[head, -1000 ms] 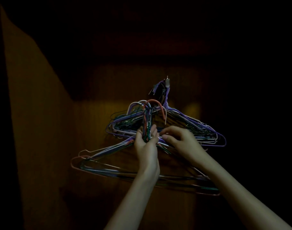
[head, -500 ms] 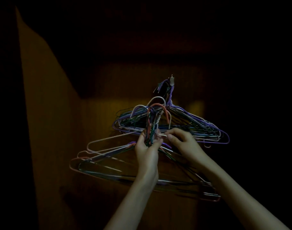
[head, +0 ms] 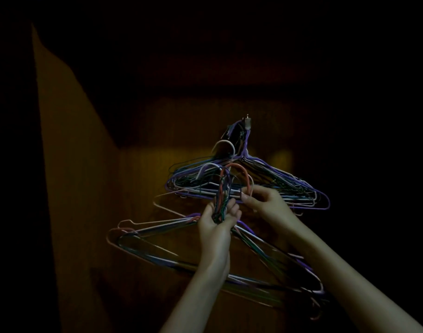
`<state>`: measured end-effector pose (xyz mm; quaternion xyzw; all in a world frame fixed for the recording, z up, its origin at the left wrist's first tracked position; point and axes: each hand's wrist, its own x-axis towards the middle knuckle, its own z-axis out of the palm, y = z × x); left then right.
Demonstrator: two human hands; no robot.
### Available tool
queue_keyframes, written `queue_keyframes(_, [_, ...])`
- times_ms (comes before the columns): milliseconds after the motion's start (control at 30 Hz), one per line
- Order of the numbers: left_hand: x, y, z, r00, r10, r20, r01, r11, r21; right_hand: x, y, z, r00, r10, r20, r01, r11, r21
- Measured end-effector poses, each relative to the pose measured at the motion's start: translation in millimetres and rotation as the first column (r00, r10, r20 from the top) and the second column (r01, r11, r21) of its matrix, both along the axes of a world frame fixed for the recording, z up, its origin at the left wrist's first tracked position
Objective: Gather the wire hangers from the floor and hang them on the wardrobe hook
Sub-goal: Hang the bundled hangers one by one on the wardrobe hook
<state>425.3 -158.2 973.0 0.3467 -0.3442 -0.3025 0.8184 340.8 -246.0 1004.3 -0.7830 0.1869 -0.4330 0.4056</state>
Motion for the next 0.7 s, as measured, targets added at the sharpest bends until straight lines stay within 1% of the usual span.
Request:
queue_keyframes(67, [0,3,1,1.0,0.021,-0.003,-0.021,1.0,-0.003,-2,-1,2,0.995,-0.097,-0.035,0.094,0.992,-0.087])
queue_keyframes(133, [4,6,3,0.999,0.045,-0.011,-0.045,0.999,-0.007,-5,-4,2,0.974,-0.222,-0.037,0.212,0.96,-0.182])
queue_keyframes(167, [6,7,3,0.998,0.055,-0.015,-0.055,0.998,-0.011,-7,-5,1,0.958,-0.285,-0.026,0.271,0.934,-0.233])
queue_keyframes(233, [9,9,3,0.997,0.071,-0.011,-0.071,0.997,-0.01,-14,-9,-3,0.905,-0.425,-0.006,0.395,0.847,-0.356])
queue_keyframes(300, [11,8,5,0.997,0.075,-0.015,-0.075,0.997,-0.024,-19,-11,-6,0.856,-0.516,0.013,0.47,0.768,-0.435])
queue_keyframes(433, [7,8,10,0.998,0.069,-0.01,-0.07,0.997,-0.038,-29,-11,-4,0.811,-0.579,0.085,0.541,0.686,-0.487])
queue_keyframes(567, [4,6,17,0.998,0.057,-0.003,-0.057,0.997,-0.043,-36,-14,3,0.788,-0.6,0.138,0.584,0.656,-0.477])
queue_keyframes(700, [5,2,27,0.999,0.046,-0.004,-0.046,0.997,-0.068,-38,-24,25,0.753,-0.621,0.217,0.641,0.618,-0.456])
